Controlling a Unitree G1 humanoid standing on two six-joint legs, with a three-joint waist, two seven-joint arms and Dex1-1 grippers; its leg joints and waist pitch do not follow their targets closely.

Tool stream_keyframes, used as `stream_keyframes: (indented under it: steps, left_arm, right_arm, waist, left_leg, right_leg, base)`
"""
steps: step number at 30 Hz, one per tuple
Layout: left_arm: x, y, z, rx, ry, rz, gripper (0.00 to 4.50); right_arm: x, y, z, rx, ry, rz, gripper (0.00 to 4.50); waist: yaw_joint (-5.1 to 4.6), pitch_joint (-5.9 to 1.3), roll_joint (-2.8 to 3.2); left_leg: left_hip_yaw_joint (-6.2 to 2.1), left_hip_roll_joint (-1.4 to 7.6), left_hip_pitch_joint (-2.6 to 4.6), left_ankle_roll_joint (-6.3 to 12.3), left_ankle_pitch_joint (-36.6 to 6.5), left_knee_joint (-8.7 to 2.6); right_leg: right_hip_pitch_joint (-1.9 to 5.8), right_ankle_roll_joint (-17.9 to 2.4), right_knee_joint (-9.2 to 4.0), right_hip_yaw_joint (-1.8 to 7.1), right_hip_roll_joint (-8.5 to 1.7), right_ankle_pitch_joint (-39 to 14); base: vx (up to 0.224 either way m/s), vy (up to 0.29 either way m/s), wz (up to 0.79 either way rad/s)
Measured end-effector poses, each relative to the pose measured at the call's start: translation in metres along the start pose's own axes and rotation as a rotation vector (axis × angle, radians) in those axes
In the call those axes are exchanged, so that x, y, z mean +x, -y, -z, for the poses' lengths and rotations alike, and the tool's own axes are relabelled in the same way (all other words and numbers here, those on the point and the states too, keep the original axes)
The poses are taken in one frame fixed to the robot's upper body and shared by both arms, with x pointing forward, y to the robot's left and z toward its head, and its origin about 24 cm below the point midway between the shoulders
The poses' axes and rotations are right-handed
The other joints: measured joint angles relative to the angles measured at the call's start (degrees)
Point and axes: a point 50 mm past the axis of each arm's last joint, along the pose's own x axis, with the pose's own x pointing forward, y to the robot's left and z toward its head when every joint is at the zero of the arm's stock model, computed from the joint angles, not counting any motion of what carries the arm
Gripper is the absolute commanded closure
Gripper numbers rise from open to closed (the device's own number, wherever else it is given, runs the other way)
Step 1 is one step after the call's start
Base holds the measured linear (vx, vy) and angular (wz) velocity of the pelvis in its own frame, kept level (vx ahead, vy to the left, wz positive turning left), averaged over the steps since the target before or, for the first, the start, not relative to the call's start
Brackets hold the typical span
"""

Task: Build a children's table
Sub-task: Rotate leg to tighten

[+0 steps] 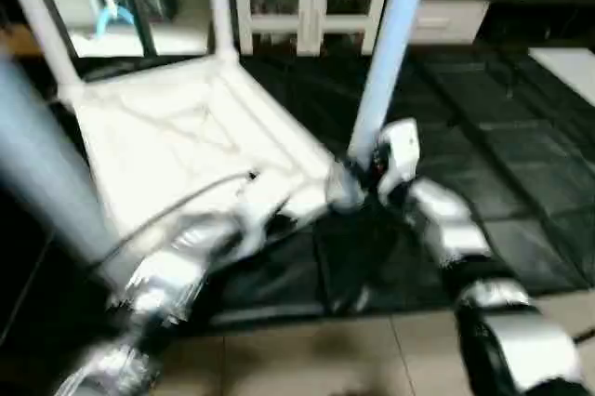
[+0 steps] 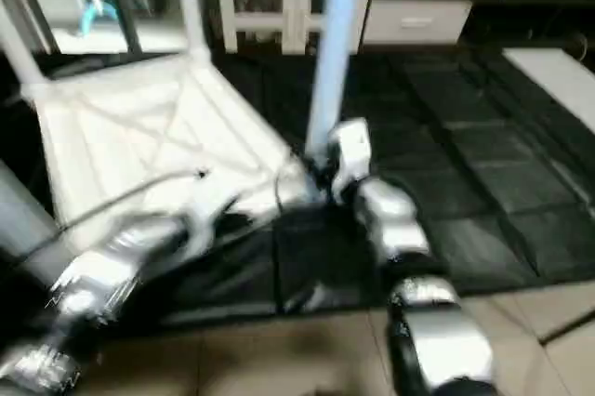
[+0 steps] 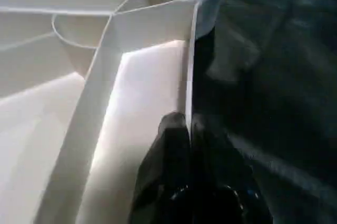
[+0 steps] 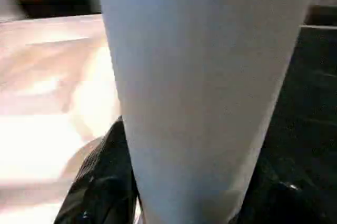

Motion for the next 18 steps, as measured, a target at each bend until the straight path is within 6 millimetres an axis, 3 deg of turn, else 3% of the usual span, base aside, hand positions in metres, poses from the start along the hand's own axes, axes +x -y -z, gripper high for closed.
stream_keyframes:
  steps: [5, 9, 12, 14, 18]
  left_arm:
    - [0.022, 0.011, -0.012, 0.0, -0.032, 0.012, 4.5]
    - [0.019, 0.006, -0.007, 0.059, -0.018, 0.012, 4.5]
    - [0.004, 0.0, 0.001, 0.108, -0.001, 0.038, 4.5]
    - [-0.017, -0.01, 0.012, 0.166, 0.011, 0.065, 4.5]
    - [-0.051, -0.015, 0.024, 0.227, 0.036, 0.139, 4.5]
  right_arm:
    - [0.003, 0.0, 0.004, 0.035, -0.019, 0.156, 2.61]
    - [0.003, 0.0, 0.004, 0.076, -0.009, 0.126, 2.61]
    - [-0.001, 0.0, 0.003, 0.049, 0.013, -0.021, 1.91]
    - [-0.009, 0.001, 0.007, 0.05, 0.037, -0.186, 1.79]
    - [-0.021, 0.002, 0.003, -0.052, 0.022, -0.466, 1.42]
  waist:
    - [0.31, -0.02, 0.01]
    - [-0.05, -0.14, -0.29]
    - [-0.85, -0.25, -0.44]
    - [-1.53, -0.22, -0.26]
    - [-2.31, -0.08, 0.05]
  left_leg:
    - [-0.14, -0.03, 0.3, 0.05, 0.0, -0.05]
    - [-0.16, -0.07, 0.19, 0.1, 0.0, -0.07]
    - [-0.18, -0.03, 0.02, 0.14, -0.1, -0.19]
    - [-0.19, -0.02, 0.18, 0.15, -0.1, -0.39]
    - [-0.21, 0.04, -0.47, 0.25, -0.1, -0.49]
  right_leg:
    - [0.85, 0.1, -0.84, -0.12, -0.01, 0.0]
    - [0.96, 0.1, -1.08, -0.1, -0.04, 0.0]
    - [0.99, -0.1, -1.03, -0.14, -0.03, 0.1]
    - [0.91, -0.1, -1.0, -0.2, 0.0, 0.1]
    - [0.28, -0.1, -0.94, -0.33, 0.01, 0.1]
  base:
    - [0.0, 0.0, 0.0]
    - [0.0, 0.0, 0.0]
    - [0.0, 0.0, 0.0]
    - [0.026, -0.006, -0.03]
    - [0.0, 0.0, 0.0]
